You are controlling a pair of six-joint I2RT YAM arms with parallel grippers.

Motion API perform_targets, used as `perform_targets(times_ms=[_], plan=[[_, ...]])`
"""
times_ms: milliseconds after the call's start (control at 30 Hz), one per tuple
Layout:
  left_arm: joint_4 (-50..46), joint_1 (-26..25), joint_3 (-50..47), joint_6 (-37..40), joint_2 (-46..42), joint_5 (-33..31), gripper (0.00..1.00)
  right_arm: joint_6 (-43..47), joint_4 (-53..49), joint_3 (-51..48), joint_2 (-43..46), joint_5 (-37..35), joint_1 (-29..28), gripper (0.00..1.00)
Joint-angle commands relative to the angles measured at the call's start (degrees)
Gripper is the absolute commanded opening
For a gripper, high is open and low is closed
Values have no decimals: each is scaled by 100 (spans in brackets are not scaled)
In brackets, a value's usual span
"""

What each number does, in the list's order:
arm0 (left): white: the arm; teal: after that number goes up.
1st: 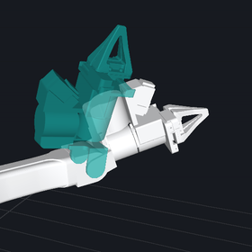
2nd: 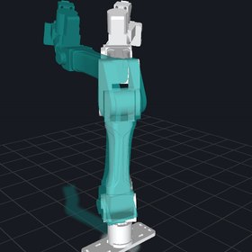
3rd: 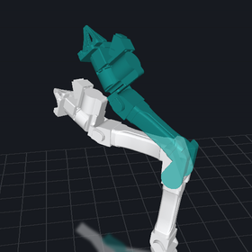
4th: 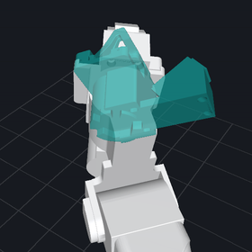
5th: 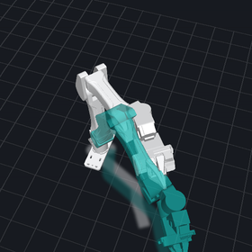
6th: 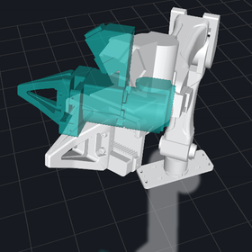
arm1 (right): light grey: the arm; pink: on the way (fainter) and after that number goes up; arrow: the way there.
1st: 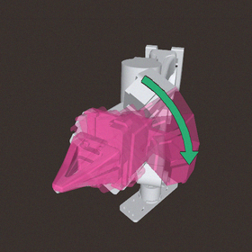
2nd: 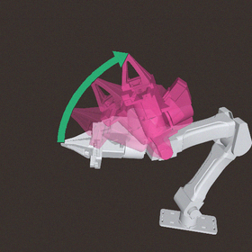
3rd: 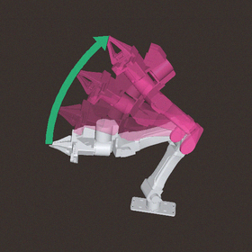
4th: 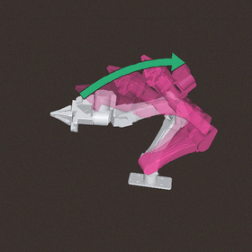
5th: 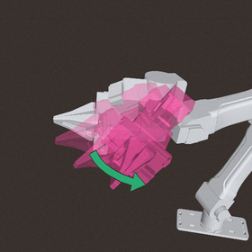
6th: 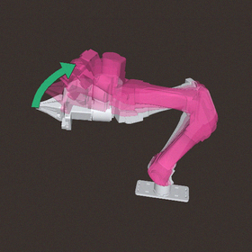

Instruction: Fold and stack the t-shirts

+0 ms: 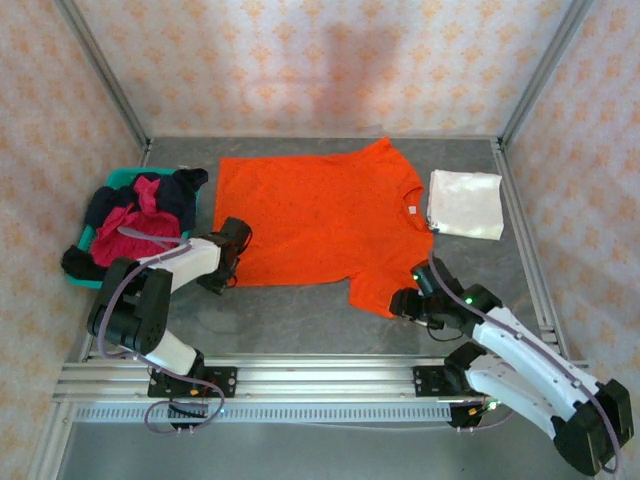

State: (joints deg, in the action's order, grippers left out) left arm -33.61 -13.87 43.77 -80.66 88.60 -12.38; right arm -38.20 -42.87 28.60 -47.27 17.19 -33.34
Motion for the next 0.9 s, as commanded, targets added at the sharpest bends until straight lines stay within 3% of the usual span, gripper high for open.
perform_targets(times_ms=[0,233,300,467,600,733,867], plan=[[392,32,-39,33,52,69,0,-399,716,-100,-269,75,-36,51],[390,30,-5,68,92,99,0,-470,1220,-267,-764,-167,-24,31],[390,30,8,77,96,103,0,-469,1221,-285,-833,-304,-28,31],[389,25,30,95,70,106,0,-574,1229,-348,-1001,-383,-14,43],[407,26,38,95,85,122,0,-584,1412,-399,-1206,-416,36,41],[419,23,35,103,105,140,0,-584,1413,-359,-1334,-451,56,30],[434,18,26,103,88,140,0,-516,1210,-334,-1064,-590,56,1]])
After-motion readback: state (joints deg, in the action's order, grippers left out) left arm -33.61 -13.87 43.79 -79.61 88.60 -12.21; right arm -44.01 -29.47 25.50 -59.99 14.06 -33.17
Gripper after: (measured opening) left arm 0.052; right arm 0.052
